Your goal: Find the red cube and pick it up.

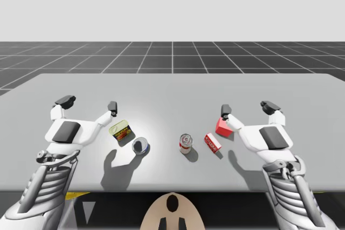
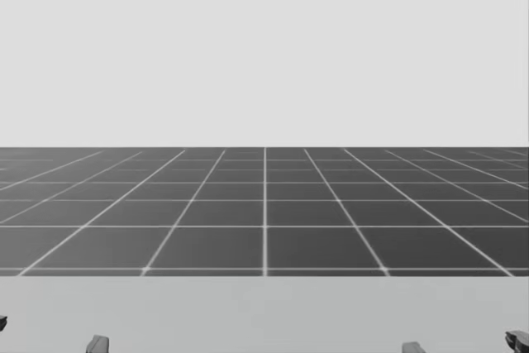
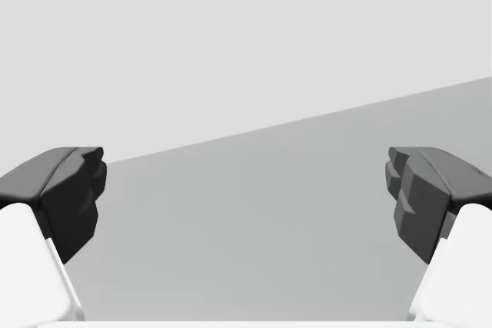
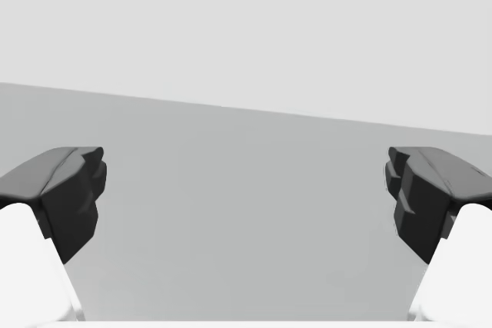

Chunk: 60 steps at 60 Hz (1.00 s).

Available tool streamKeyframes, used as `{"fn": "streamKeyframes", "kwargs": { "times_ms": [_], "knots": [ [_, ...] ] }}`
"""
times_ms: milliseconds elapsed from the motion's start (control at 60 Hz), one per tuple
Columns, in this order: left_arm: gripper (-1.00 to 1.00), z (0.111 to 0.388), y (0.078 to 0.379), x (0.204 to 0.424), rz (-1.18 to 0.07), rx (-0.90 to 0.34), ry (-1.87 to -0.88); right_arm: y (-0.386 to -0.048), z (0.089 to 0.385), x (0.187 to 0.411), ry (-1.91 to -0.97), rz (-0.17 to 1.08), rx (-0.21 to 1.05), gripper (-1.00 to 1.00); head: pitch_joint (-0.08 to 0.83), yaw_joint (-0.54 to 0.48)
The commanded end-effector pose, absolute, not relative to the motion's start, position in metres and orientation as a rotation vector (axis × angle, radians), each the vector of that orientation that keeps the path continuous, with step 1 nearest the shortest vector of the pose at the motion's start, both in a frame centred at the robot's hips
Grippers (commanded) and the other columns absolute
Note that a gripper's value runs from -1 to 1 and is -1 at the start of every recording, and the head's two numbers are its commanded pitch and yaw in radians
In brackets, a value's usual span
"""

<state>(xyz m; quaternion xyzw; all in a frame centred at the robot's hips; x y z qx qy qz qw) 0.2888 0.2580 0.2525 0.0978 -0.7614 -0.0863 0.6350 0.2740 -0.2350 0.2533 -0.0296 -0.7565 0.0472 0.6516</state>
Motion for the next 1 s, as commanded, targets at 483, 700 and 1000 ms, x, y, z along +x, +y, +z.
{"fn": "streamKeyframes", "kwargs": {
  "times_ms": [483, 700, 1000],
  "knots": [
    [-1.0, 0.2519, 0.2582, 0.289, -0.201, 0.23, -1.74, -0.2315, 0.2501, 0.2752, -1.691, 0.148, -0.137, -1.0, 0.23, -0.01],
    [-1.0, 0.2513, 0.2574, 0.2899, -0.209, 0.234, -1.739, -0.2316, 0.2499, 0.2753, -1.685, 0.154, -0.131, -1.0, 0.409, -0.06],
    [-1.0, 0.252, 0.2558, 0.2893, -0.219, 0.237, -1.74, -0.2317, 0.2501, 0.2753, -1.683, 0.163, -0.133, -1.0, 0.576, -0.18]
  ]
}}
